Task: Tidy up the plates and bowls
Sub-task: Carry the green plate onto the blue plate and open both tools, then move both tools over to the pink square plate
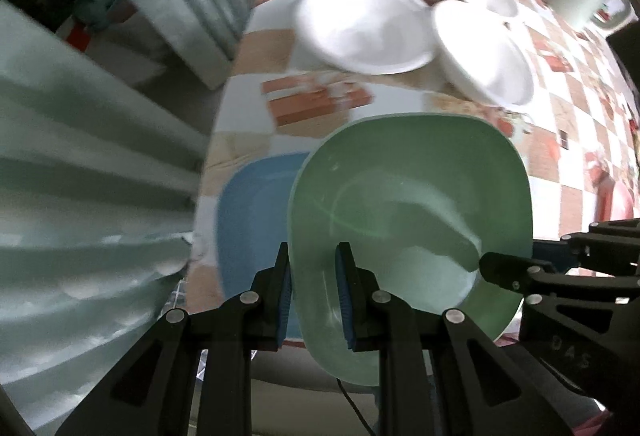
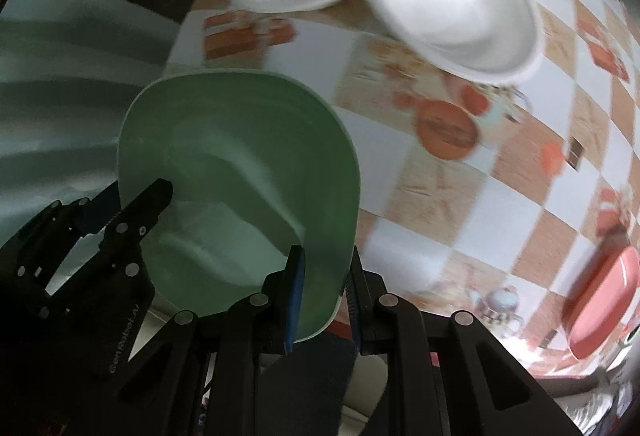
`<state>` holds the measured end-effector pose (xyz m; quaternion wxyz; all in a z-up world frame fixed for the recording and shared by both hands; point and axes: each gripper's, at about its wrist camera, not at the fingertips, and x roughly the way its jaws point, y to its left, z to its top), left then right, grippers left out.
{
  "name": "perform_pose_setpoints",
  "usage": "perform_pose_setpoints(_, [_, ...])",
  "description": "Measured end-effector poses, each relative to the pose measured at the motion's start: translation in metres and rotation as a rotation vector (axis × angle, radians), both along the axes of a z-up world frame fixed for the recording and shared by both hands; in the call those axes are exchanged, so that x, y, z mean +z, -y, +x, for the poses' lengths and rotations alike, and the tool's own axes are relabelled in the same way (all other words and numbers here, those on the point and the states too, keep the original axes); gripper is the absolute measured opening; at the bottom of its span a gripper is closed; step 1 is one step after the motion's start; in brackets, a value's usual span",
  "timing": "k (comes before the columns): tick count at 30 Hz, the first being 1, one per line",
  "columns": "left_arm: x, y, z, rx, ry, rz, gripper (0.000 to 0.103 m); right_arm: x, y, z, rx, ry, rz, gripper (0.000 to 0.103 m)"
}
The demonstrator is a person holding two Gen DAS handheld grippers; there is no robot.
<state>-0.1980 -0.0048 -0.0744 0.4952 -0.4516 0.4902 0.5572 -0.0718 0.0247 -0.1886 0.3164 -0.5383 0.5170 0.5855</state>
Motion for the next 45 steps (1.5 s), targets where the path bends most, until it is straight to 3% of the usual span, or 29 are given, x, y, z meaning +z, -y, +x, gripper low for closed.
perform_pose_setpoints(8, [-0.013,0.002,-0.04,0.039,-0.018,-0.009,0.022,-0.004,-0.002,-0.031,0.055,-0.018,-0.037,0.023])
perform_pose_setpoints(20, [-0.034,-0.001,-0.058,0.044,-0.028,-0.014,0.023,-0.013,-0.002,-0.049,0.068,0.004,-0.064,0.023])
perform_pose_setpoints(22, [-0.031,0.0,-0.059,0.044,-0.03,-0.005,0.028,-0.019,-0.014,-0.054,0.062,0.008,-0.056,0.023])
perform_pose_setpoints(26, [-0.026,0.004,-0.057,0.036,0.018,0.015,0.06,-0.02,-0.014,-0.051,0.075,0.005,-0.035,0.024])
perform_pose_setpoints(29, [-0.02,0.007,-0.054,0.024,-0.015,0.044,0.072,-0.01,-0.015,-0.046,0.082,0.02,-0.016,0.024])
perform_pose_setpoints(31, [-0.016,0.008,-0.054,0.039,-0.014,0.038,0.08,-0.003,-0.017,-0.04,0.078,0.029,-0.008,0.031])
perform_pose_setpoints(33, [-0.015,0.007,-0.057,0.052,-0.004,0.042,0.081,0.003,-0.019,-0.03,0.06,0.048,0.001,0.072])
perform_pose_setpoints(35, [-0.013,0.007,-0.059,0.065,-0.001,0.041,0.086,0.01,-0.022,-0.019,0.032,0.041,0.009,0.093])
perform_pose_setpoints(36, [-0.013,0.006,-0.06,0.067,0.01,0.037,0.087,0.013,-0.023,-0.012,0.015,0.031,0.005,0.097])
perform_pose_setpoints(45, [-0.013,0.003,-0.023,-0.038,0.077,-0.024,0.087,0.038,-0.018,0.041,-0.068,0.064,0.003,0.098])
